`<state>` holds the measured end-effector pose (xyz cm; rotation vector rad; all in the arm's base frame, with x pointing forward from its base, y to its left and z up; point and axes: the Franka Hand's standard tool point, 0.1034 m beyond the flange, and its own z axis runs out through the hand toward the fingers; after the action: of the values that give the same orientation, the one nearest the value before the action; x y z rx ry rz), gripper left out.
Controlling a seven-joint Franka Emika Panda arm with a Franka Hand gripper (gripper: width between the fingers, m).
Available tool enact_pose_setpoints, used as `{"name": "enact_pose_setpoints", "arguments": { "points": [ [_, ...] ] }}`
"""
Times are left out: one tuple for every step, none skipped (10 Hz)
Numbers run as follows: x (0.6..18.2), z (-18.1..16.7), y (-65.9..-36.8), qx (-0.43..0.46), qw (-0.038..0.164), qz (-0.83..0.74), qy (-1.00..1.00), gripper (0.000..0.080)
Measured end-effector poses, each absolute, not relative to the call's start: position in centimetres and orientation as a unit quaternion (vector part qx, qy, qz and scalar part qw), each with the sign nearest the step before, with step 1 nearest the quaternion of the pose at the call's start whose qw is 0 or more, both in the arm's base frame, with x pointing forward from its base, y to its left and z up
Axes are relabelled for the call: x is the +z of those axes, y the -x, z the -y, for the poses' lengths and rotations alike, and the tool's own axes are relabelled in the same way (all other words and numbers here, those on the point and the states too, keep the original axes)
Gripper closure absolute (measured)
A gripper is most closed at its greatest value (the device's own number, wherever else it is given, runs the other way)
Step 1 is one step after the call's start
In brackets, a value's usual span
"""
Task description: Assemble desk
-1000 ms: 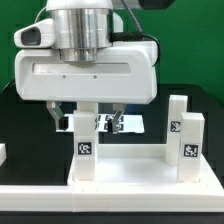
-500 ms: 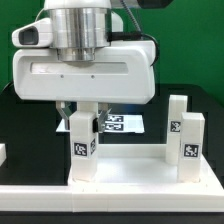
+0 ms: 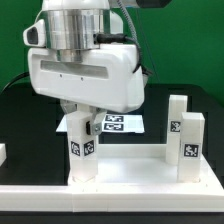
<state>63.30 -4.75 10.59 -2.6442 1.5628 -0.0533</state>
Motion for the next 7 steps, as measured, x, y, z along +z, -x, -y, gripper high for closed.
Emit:
{"name": "enact_pose_setpoints", "arguments": {
  "points": [
    [10.57, 4.78, -63.31, -0.011, 0.044, -0.591, 0.805, 0.0509],
    [10.59, 5.0, -63.33, -0.003, 0.055, -0.652, 0.756, 0.0509],
    [10.62, 4.9, -63.37, 0.002, 0.059, -0.726, 0.685, 0.0509],
    [10.6, 4.59, -63.39, 0.003, 0.059, -0.746, 0.663, 0.0509],
    [10.59, 4.62, -63.38, 0.003, 0.058, -0.742, 0.668, 0.0509],
    [10.59, 4.61, -63.38, 0.001, 0.058, -0.724, 0.687, 0.0509],
    [10.58, 4.68, -63.27, -0.006, 0.047, -0.646, 0.762, 0.0387]
  ]
}}
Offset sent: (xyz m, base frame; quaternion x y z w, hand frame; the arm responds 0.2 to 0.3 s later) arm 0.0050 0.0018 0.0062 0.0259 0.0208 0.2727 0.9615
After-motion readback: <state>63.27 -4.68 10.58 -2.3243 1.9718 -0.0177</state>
